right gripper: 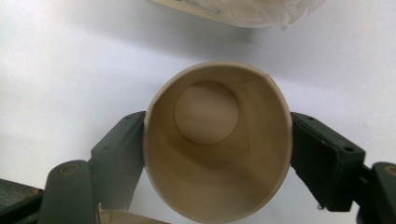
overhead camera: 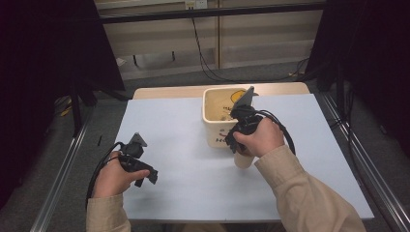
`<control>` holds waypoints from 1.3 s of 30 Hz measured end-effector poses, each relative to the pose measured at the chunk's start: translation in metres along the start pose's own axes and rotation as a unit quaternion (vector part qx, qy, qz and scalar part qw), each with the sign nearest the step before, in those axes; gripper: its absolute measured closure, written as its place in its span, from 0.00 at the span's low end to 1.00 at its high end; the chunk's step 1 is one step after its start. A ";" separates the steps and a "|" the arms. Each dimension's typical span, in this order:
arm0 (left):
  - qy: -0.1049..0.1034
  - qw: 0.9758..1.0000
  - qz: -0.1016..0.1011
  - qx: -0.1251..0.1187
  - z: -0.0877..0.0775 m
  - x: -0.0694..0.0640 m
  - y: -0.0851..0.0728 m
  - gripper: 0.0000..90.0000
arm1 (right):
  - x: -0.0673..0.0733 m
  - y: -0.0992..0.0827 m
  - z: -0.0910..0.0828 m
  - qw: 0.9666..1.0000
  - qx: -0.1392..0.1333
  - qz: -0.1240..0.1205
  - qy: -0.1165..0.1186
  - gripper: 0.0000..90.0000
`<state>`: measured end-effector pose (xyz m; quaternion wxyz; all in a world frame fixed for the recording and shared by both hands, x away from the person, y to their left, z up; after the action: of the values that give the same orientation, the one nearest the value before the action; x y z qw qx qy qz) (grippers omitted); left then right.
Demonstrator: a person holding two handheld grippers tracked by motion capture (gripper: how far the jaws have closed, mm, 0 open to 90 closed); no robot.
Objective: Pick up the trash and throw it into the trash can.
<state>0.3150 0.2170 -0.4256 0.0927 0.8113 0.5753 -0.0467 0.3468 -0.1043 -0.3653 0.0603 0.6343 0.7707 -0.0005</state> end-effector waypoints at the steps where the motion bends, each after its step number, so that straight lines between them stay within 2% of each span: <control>1: 0.001 1.000 0.005 0.004 0.000 0.000 0.000 0.06 | -0.001 0.001 -0.002 1.000 0.002 0.000 0.002 0.27; 3: 0.001 1.000 0.005 0.003 0.000 0.000 0.000 0.06 | -0.003 0.001 -0.002 1.000 0.002 -0.008 -0.001 0.27; 7: -0.001 1.000 0.002 0.002 0.000 -0.001 0.000 0.06 | -0.004 0.001 -0.002 1.000 0.006 -0.004 0.000 0.27; 15: 0.000 1.000 0.002 0.000 0.000 -0.002 -0.001 0.06 | -0.007 0.003 -0.007 1.000 -0.004 -0.008 0.003 0.27; 17: 0.003 1.000 0.006 0.003 0.000 -0.001 -0.001 0.06 | -0.008 0.003 -0.011 1.000 0.000 -0.010 0.003 0.27; 20: 0.003 1.000 -0.001 -0.004 0.000 -0.002 -0.001 0.06 | -0.009 0.003 -0.014 1.000 0.001 -0.010 0.007 0.27; 23: 0.005 1.000 0.006 0.002 0.000 -0.001 -0.001 0.06 | -0.010 0.006 -0.021 1.000 0.003 -0.015 0.007 0.27; 30: -0.003 1.000 0.000 -0.001 0.001 -0.002 -0.001 0.06 | -0.012 0.010 -0.029 1.000 0.003 -0.019 0.009 0.27; 36: -0.006 1.000 0.002 0.001 0.000 -0.002 0.000 0.06 | -0.014 0.014 -0.036 1.000 0.002 -0.019 0.003 0.27; 39: -0.003 1.000 0.007 0.002 -0.001 0.000 0.000 0.06 | -0.013 0.017 -0.043 1.000 0.002 -0.022 0.011 0.28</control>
<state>0.3150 0.2174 -0.4246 0.0927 0.8152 0.5696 -0.0498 0.3615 -0.1107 -0.3200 0.0506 0.6172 0.7852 0.0032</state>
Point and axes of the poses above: each handheld gripper's, and its own axes: z roughly forward along the jaws, y roughly out of its top, x roughly to its left, the point moved 3 cm from there along z, roughly forward along the jaws, and after that the axes turned 6 degrees about -y, right-handed, at the moved point
